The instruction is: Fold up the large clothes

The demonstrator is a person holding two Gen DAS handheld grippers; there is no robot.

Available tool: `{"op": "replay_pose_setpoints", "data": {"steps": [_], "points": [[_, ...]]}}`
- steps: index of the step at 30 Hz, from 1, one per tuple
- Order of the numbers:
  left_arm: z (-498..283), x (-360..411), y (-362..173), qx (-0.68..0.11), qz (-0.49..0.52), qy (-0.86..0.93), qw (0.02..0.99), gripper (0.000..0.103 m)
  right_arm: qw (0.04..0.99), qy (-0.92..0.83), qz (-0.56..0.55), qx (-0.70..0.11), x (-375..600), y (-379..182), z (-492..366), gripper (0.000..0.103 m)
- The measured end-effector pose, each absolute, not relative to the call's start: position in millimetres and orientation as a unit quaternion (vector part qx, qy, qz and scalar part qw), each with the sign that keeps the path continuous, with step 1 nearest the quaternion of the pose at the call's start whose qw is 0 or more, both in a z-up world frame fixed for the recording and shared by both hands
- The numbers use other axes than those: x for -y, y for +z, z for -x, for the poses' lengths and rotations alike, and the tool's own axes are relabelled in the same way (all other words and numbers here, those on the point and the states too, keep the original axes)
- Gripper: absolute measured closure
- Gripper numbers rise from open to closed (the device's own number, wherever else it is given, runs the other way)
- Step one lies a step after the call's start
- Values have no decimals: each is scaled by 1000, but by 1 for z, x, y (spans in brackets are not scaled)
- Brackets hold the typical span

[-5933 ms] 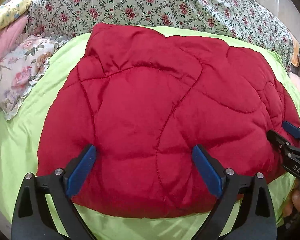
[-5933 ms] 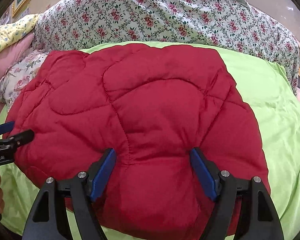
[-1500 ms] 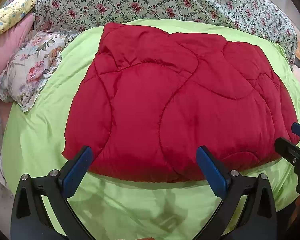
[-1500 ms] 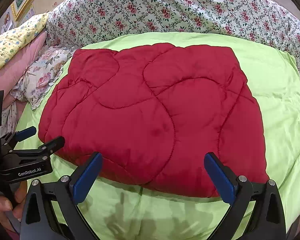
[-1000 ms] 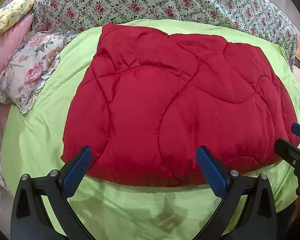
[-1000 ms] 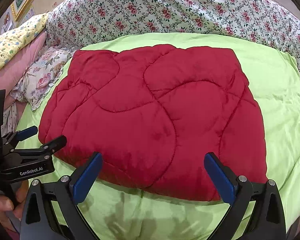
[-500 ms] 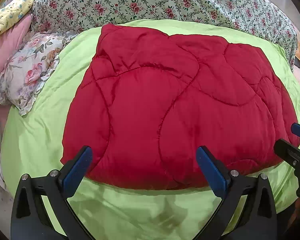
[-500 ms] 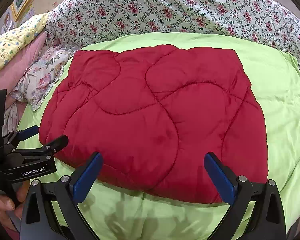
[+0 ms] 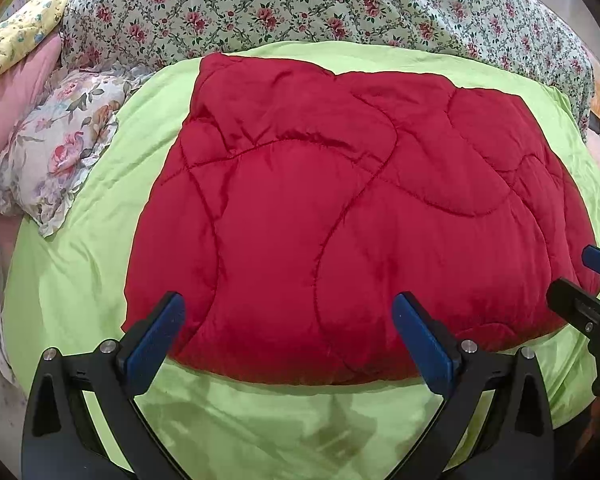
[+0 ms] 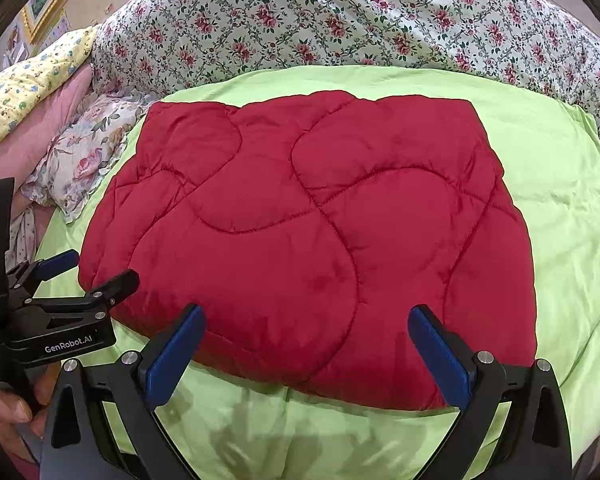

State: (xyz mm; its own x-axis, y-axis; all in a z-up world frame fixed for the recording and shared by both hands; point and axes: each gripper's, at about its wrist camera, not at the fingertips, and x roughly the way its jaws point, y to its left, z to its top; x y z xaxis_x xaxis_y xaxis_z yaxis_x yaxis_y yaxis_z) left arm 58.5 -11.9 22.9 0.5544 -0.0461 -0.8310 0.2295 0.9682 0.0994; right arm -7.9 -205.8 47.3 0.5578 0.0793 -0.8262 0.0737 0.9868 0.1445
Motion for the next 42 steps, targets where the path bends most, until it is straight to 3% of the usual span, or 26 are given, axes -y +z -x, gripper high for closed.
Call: {"op": "replay_pose_setpoints", "data": {"steps": [42], "points": [[-54,14,31,-451,-104,-71,884,0,881,4,-82,-466,210,52,9,1]]}}
